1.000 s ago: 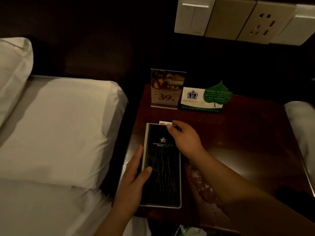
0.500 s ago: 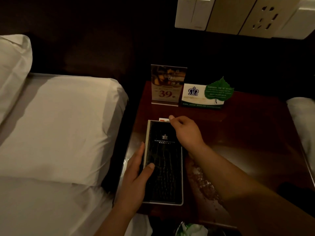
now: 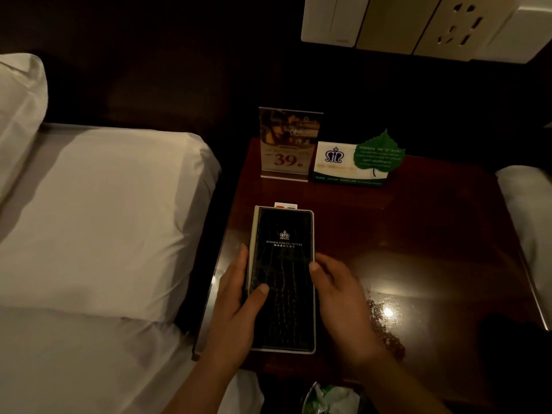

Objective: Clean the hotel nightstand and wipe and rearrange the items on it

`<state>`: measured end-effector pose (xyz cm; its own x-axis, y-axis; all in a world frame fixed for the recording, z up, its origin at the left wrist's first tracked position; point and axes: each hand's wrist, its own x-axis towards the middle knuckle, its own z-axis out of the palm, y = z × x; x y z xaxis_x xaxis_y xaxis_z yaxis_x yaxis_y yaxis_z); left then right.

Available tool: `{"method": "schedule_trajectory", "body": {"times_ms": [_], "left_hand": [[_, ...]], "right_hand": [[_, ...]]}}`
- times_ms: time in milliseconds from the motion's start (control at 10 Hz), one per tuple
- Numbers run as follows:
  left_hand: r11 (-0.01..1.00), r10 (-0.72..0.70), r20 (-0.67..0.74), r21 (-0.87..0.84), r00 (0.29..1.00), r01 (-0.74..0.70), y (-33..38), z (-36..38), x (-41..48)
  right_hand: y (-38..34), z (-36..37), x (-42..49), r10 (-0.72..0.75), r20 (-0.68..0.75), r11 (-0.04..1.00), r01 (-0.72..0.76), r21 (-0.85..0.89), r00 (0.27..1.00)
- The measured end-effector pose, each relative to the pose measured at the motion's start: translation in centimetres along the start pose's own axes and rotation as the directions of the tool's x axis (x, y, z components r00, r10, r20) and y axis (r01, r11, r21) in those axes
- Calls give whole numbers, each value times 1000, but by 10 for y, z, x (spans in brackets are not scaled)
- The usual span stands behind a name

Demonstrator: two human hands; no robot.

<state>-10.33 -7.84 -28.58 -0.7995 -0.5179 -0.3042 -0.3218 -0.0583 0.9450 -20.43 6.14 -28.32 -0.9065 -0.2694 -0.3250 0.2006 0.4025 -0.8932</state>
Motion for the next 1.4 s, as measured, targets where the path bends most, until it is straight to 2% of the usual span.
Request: {"method": "schedule_trajectory", "body": {"times_ms": [300, 400, 700, 1000, 1100, 1200, 1300, 1400], "left_hand": [[982, -13, 44, -185, 999, 21, -2, -9, 3], [979, -21, 29, -200, 999, 26, -4, -12, 3], [995, -1, 50, -104, 999, 6, -4, -10, 3], [993, -23, 32, -115, 999, 26, -2, -10, 2], [988, -41, 44, -149, 998, 47, 1, -11, 2], [984, -102, 69, -137, 992, 111, 11, -18, 10], [992, -51, 59, 118, 997, 44, 28, -29, 12], [836, 101, 57, 537, 993, -116, 58, -40, 5]], "right_hand": [[8, 20, -38, -67, -28, 997, 66, -32, 997], [10, 20, -37, -71, -30, 997, 70, -42, 997], [13, 22, -36, -96, -50, 995, 95, -33, 994], [17, 21, -37, -98, -48, 995, 98, -11, 994], [11, 15, -39, -24, -17, 996, 25, 89, 1000], [-3, 3, -42, 8, 4, 1000, -8, -28, 1000], [-21, -12, -51, -51, 26, 976, 55, -211, 998], [-43, -29, -63, -78, 2, 962, 76, -262, 997]]}}
